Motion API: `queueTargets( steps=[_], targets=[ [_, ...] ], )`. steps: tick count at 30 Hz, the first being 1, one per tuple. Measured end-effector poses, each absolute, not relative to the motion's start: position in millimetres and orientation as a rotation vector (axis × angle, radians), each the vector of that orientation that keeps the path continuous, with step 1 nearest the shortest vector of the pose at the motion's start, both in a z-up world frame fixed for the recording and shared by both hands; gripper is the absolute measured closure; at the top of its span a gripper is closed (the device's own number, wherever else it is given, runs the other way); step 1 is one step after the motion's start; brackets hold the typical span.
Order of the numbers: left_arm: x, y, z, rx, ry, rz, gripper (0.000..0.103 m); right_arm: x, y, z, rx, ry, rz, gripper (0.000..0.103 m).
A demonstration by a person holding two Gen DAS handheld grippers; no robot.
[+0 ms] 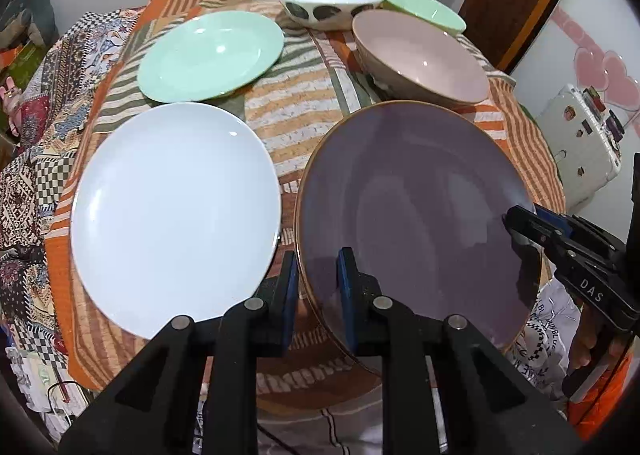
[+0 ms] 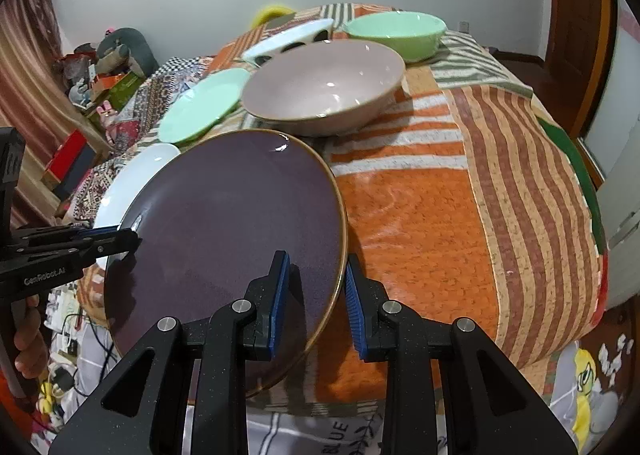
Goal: Organize plates and bowls
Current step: 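Lift the purple plate off the white plate with both grippers, then lower the purple plate onto the bedspread and open both grippers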
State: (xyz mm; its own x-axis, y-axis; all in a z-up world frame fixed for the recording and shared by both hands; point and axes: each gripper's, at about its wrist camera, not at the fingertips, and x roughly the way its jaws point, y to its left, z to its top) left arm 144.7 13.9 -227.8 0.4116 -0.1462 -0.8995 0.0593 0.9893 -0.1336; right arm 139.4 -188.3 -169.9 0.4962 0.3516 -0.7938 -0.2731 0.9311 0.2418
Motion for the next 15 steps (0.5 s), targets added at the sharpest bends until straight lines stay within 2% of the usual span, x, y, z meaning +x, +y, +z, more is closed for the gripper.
queueTargets(
  steps=[15],
  targets=[
    [168.9, 5.0, -254.2, -0.085, 1.192, -0.141, 0.084, 150.8, -194.7, -186.3, 0.101, 1.036, 0.348, 0.078]
  ],
)
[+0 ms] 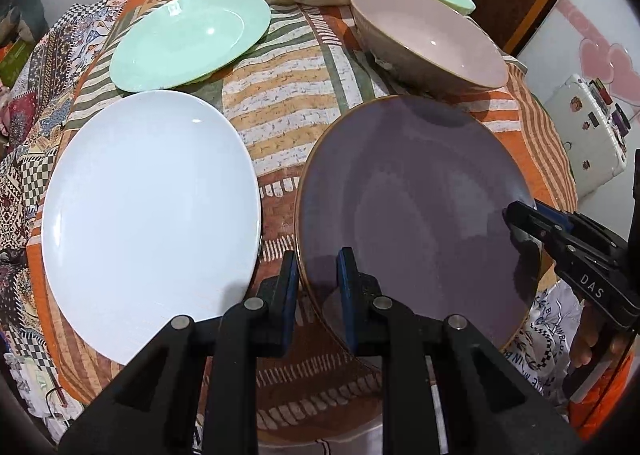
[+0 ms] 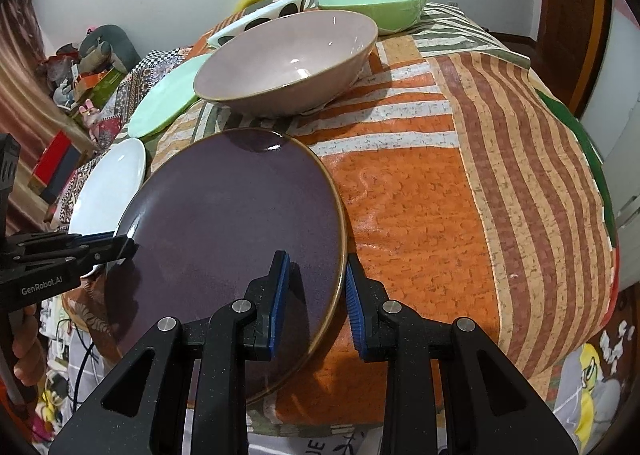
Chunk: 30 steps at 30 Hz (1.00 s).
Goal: Organize plates and bowls
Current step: 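Lower the purple plate onto the bedspread and open both grippers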
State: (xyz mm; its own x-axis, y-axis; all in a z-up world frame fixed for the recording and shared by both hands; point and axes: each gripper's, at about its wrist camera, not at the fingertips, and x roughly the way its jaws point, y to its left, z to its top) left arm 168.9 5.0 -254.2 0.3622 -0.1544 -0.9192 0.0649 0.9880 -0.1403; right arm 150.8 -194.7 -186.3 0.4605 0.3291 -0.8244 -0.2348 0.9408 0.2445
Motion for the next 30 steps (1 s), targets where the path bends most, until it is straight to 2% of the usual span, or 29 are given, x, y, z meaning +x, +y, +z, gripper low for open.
queueTargets(
  steps=[12, 23, 25, 27, 30],
  targets=[
    [170.8, 3.1, -254.2, -0.087, 1.193, -0.132, 0.084, 160.6, -191.8, -186.0, 0.107, 1.062, 0.346, 0.076],
    [146.8, 7.8, -207.7, -0.085, 1.071, -0.149, 0.081, 148.8, -200.7, -152.6, 0.093, 0.980, 0.330, 0.072],
    [139.2, 8.5, -194.2, -0.076, 1.031, -0.152, 0.078, 145.8, -200.8, -143.6, 0.089, 0.956, 0.334, 0.071],
    [131.2, 10.2, -182.6, -0.070, 0.990, -0.147, 0.068, 143.2, -198.4, -133.2, 0.079, 0.928, 0.338, 0.068],
    [121.1, 15.2, -164.3, -0.069, 0.926, -0.132, 0.058, 138.1, -192.7, -117.8, 0.070, 0.885, 0.350, 0.061]
  ],
)
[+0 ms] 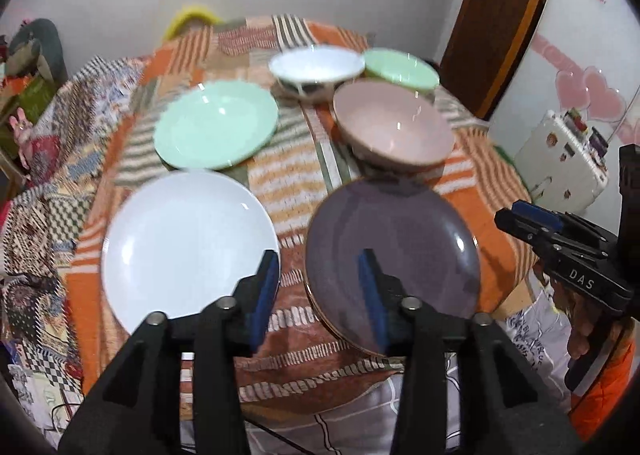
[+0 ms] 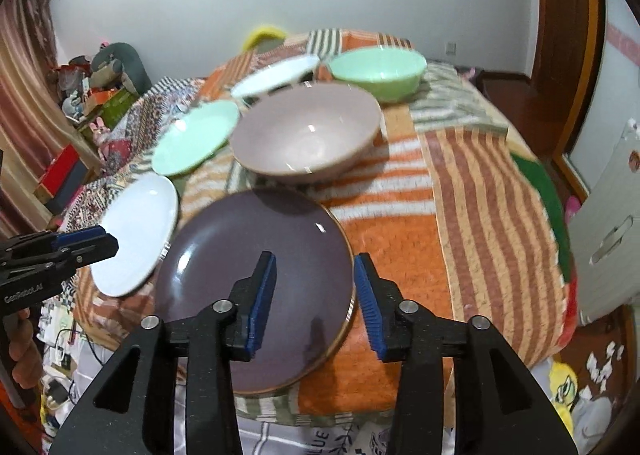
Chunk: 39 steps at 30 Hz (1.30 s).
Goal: Organize plates and bowls
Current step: 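Lower the purple plate onto the bedspread and open both grippers, then close the left gripper on the white plate rim while the right gripper grips it too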
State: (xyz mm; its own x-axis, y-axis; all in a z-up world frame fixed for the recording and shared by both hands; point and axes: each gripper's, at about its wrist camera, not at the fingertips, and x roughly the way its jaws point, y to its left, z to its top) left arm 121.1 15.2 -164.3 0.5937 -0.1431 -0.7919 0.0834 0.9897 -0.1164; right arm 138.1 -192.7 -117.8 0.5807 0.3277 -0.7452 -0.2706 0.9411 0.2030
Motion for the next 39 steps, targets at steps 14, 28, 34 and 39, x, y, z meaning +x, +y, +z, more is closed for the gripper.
queueTargets(
  steps=[14, 28, 34, 39],
  targets=[
    [90.7, 82.7, -129.2, -0.121, 0.771, 0.004, 0.034, 136.3, -132.7, -79.7, 0.021, 0.739, 0.442, 0.029],
    [91.4, 168.7, -174.0, -0.175, 0.845, 0.172, 0.032, 159.2, -61.6, -102.7, -0.040, 0.790, 0.542, 0.029],
    [106.9, 189.1, -204.6, -0.210, 0.902, 0.184, 0.032, 175.4, -41.2, -125.3, -0.064, 0.853, 0.560, 0.029],
    [116.0, 203.4, -230.5, -0.256, 0.940, 0.176, 0.033, 186.0, -27.7, -142.4, -0.092, 0.902, 0.577, 0.029]
  ],
)
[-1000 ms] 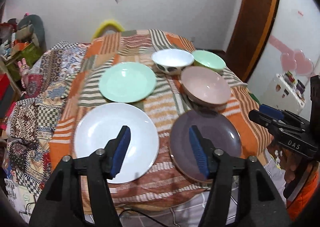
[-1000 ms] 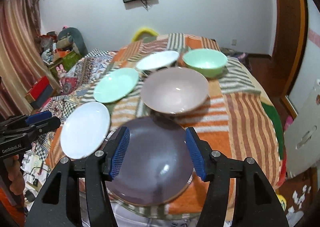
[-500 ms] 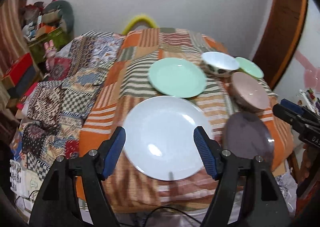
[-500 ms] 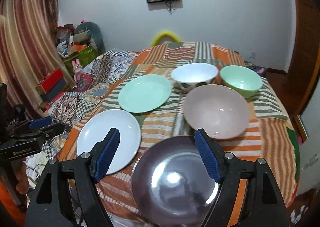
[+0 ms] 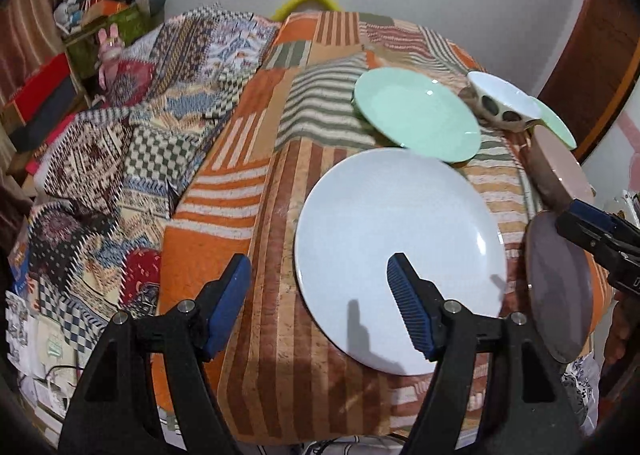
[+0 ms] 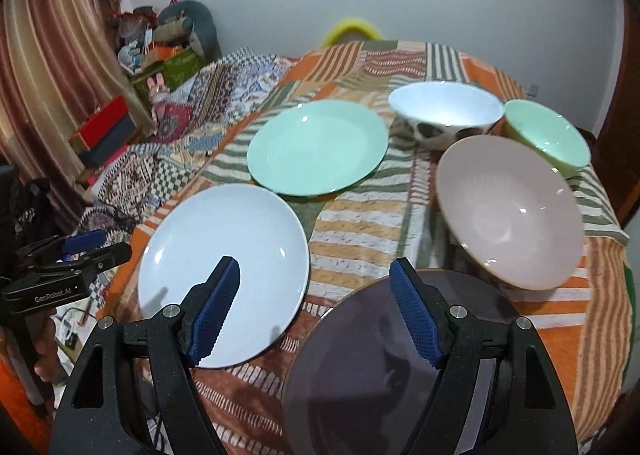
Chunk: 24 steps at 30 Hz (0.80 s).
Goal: Organize plates and bowls
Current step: 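Close the left gripper on the white plate rim while the right gripper grips it too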
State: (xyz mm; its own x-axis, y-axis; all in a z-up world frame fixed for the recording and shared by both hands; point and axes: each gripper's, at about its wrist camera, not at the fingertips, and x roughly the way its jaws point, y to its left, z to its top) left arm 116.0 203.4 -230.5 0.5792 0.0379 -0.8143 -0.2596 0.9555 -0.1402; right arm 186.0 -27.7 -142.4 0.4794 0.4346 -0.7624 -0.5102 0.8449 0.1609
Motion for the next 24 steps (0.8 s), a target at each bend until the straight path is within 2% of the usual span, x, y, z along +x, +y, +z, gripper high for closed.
queueTargets(
  steps=[3, 4, 5, 12, 17, 24],
  targets=[
    [118.5, 209.7, -240.8, -0.273, 0.947, 0.168, 0.035, 191.6, -21.0, -151.4, -0.104, 0.931, 0.590, 0.032],
    [118.8, 210.3, -242.7, -0.273, 0.945, 0.165, 0.037, 193.4, -18.9, -154.6, -0.111, 0.942, 0.594, 0.038],
    [119.5, 210.9, -244.7, -0.271, 0.947, 0.160, 0.043, 194.7, -16.9, -157.6, -0.115, 0.952, 0.597, 0.046],
    [125.3, 215.7, -259.2, -0.292, 0.973, 0.134, 0.069, 203.0, -8.2, -172.9, -0.114, 1.008, 0.606, 0.065],
    [125.4, 217.8, -267.7, -0.308, 0.983, 0.125, 0.075, 207.8, -3.8, -182.5, -0.132, 1.042, 0.611, 0.073],
    [129.8, 217.8, -278.7, -0.352, 1.007, 0.080, 0.077, 215.3, -2.2, -193.9, -0.101, 1.097, 0.615, 0.082]
  ],
)
